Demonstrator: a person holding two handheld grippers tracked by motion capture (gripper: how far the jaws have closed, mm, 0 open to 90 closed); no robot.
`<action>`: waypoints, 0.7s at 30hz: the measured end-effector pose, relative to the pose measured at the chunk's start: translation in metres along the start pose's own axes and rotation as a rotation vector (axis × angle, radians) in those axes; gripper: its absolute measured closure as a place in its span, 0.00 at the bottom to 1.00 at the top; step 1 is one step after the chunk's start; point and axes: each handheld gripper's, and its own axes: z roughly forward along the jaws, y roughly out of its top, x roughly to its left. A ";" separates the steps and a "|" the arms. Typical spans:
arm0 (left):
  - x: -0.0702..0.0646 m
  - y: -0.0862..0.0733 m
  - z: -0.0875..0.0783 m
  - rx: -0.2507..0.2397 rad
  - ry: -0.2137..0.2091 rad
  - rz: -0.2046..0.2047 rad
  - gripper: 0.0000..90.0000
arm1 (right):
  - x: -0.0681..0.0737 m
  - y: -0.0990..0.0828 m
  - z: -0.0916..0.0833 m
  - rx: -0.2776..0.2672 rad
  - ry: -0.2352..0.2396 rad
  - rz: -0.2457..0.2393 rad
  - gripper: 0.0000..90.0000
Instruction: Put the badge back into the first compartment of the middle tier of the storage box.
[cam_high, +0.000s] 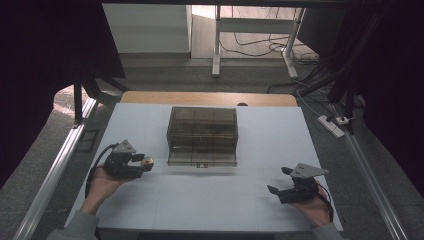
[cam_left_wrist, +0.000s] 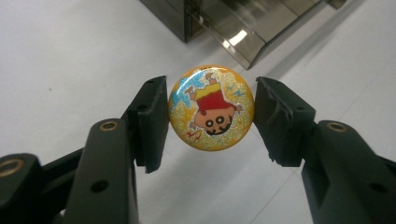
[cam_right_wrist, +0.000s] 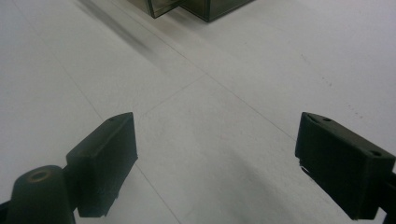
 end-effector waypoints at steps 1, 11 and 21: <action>0.000 0.000 0.000 0.000 0.000 0.000 0.52 | 0.000 0.000 0.000 -0.001 0.001 0.000 0.14; -0.002 0.003 -0.009 -0.084 0.008 -0.013 0.52 | 0.000 0.000 0.000 0.003 -0.001 -0.001 0.14; -0.004 0.006 -0.014 -0.136 0.004 -0.023 0.52 | 0.000 0.000 0.001 0.003 0.000 -0.001 0.14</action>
